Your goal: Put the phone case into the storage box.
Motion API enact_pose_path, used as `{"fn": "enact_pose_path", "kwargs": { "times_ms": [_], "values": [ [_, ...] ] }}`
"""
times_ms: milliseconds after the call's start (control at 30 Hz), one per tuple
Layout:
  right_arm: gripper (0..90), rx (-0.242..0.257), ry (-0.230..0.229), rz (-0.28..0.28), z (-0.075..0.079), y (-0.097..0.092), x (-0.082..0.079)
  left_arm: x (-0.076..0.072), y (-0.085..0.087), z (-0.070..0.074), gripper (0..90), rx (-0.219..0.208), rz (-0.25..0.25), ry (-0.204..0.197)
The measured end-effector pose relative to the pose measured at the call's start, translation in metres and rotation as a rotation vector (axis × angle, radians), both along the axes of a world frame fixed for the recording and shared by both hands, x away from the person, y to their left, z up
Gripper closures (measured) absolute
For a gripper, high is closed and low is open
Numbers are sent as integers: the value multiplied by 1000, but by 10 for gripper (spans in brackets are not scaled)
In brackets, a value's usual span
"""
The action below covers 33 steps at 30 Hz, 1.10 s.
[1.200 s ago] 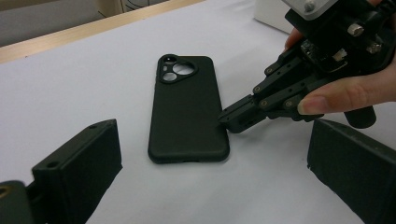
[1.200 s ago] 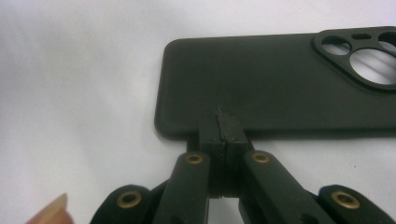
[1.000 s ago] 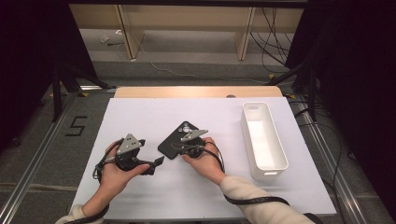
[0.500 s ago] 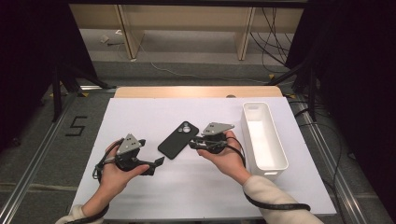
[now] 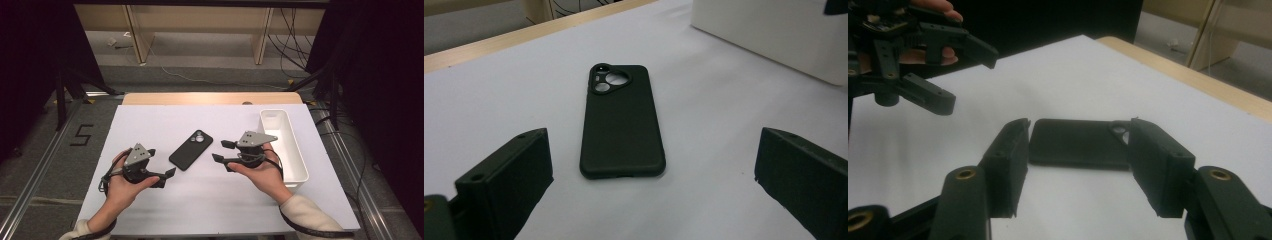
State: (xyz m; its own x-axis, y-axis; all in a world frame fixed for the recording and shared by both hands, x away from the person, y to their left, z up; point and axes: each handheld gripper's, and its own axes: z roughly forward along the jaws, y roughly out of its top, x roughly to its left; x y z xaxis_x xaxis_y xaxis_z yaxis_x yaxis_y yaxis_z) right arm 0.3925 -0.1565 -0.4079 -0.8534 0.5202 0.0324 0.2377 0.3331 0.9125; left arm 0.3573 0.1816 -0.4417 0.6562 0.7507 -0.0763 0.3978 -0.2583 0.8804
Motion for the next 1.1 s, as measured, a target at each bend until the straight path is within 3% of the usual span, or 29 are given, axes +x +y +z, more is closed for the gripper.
{"fn": "enact_pose_path", "kwargs": {
  "times_ms": [133,500,533,567,667,1100],
  "values": [
    [379,31,-18,2,6,-17,-4,0,1,1,17,-3,3,-4],
    [299,84,-31,-69,9,-63,-17,0,0,1,1,-2,0,-3],
    [302,92,-35,-75,9,-66,-19,0,0,1,0,-2,0,-2],
    [285,141,-15,-75,13,-67,-23,0,1,1,0,-2,1,-3],
    [272,111,-54,-71,18,-66,-27,0,1,1,0,-1,3,-3],
    [238,81,-56,-99,12,-83,-34,1,0,3,0,10,3,-1]
  ]
}}
